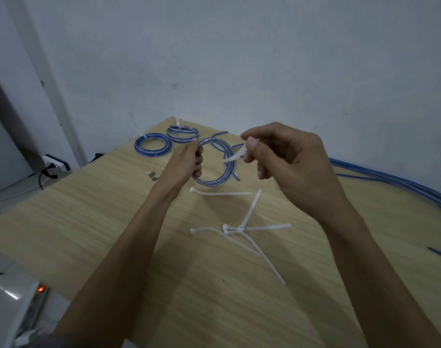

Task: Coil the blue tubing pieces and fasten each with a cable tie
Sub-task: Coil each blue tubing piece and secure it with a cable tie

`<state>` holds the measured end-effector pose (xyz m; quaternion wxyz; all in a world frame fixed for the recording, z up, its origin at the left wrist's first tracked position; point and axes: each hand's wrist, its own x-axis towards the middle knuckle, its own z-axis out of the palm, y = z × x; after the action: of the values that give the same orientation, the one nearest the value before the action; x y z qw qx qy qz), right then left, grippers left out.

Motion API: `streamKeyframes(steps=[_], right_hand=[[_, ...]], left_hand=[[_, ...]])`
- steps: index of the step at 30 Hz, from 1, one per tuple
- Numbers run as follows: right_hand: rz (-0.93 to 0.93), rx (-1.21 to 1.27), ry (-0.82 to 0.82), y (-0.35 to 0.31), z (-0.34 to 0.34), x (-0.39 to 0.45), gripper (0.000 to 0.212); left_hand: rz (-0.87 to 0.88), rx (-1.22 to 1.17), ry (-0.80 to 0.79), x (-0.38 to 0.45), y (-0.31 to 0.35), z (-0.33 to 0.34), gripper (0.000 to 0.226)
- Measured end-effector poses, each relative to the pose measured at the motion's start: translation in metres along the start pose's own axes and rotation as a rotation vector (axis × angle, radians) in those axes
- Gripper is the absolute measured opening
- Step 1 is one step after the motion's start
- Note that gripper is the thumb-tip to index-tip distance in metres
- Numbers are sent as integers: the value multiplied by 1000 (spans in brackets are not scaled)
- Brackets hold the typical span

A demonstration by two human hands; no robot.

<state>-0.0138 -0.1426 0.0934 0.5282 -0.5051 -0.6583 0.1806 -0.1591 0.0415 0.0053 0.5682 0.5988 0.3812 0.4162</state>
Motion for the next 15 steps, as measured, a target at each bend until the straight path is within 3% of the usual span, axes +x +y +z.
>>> streamKeyframes(steps=[8,15], right_hand=[[98,-157,-36,36,11,2,14],[146,-217,-75,58,16,1,14]], left_hand=[[-76,-239,-76,0,5,14,40],[-32,-167,-162,-10,5,28,40]])
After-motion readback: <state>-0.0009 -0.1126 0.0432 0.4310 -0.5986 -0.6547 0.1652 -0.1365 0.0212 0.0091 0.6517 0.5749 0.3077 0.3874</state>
